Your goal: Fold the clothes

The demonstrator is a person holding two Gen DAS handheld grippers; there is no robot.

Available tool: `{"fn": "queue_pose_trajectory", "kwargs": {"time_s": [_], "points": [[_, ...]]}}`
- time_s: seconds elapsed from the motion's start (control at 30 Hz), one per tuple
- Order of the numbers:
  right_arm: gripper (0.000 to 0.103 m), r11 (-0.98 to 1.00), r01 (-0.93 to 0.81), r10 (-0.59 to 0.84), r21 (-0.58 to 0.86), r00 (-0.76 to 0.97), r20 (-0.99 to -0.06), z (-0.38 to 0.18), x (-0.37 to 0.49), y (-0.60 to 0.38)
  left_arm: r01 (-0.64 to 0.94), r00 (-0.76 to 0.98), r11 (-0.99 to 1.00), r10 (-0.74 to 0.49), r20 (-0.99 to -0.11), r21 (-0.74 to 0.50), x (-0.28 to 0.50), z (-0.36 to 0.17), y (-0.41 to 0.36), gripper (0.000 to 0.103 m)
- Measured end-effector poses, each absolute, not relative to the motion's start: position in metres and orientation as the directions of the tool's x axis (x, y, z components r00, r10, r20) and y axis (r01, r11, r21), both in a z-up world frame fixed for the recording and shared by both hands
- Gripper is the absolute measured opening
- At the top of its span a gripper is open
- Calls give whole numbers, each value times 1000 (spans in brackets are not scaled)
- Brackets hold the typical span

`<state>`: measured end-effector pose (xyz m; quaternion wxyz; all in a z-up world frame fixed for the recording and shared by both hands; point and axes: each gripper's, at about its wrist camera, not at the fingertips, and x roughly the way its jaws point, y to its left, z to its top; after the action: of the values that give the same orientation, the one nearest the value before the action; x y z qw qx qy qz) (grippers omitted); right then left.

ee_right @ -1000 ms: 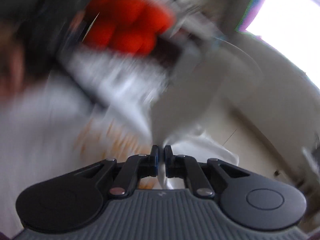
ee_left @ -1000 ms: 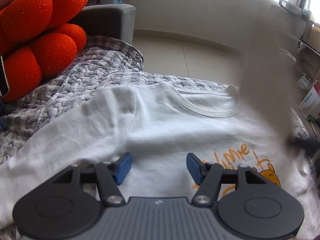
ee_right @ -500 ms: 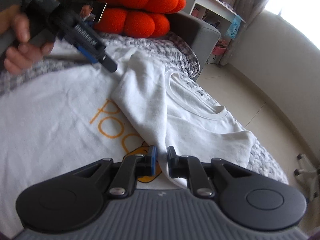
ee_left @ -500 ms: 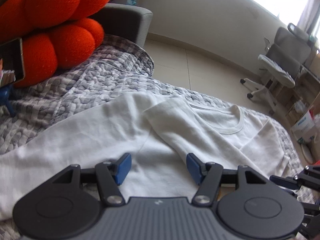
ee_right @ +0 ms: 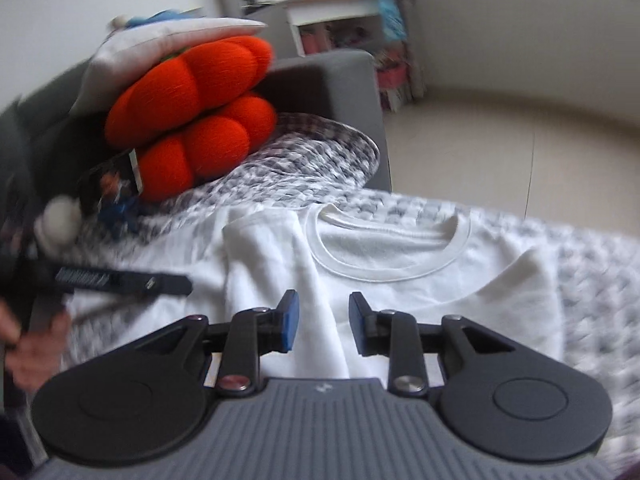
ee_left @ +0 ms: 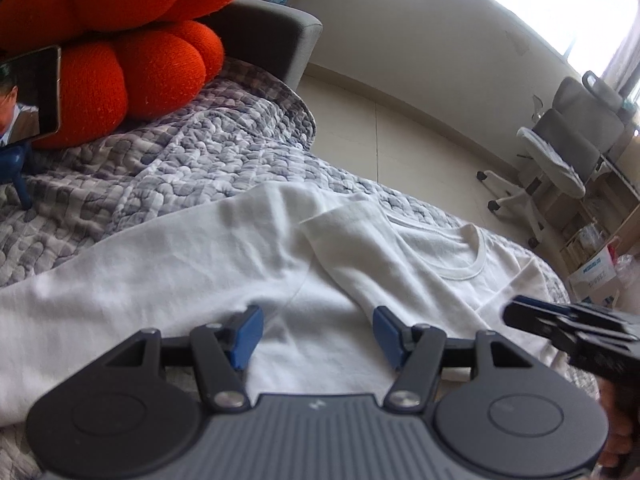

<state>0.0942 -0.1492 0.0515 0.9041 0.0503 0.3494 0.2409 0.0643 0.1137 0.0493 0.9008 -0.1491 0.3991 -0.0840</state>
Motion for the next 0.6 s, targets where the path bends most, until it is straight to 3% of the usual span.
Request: {"fn": "queue_pose_trajectory", "kwargs": {"time_s": [0.27, 0.37, 0.6], "points": [[32, 843, -483, 518, 239, 603, -607, 48, 88, -126, 20, 669, 917, -309, -676, -399, 65, 49, 130, 62], [19, 818, -535, 541, 212, 590, -600, 49, 80, -117, 4, 676, 906, -314, -666, -424, 65, 50, 138, 62], [19, 692, -719, 601, 70, 519, -608, 56, 45, -97, -33, 694, 876, -326, -642, -480, 64, 54, 156, 63]]}}
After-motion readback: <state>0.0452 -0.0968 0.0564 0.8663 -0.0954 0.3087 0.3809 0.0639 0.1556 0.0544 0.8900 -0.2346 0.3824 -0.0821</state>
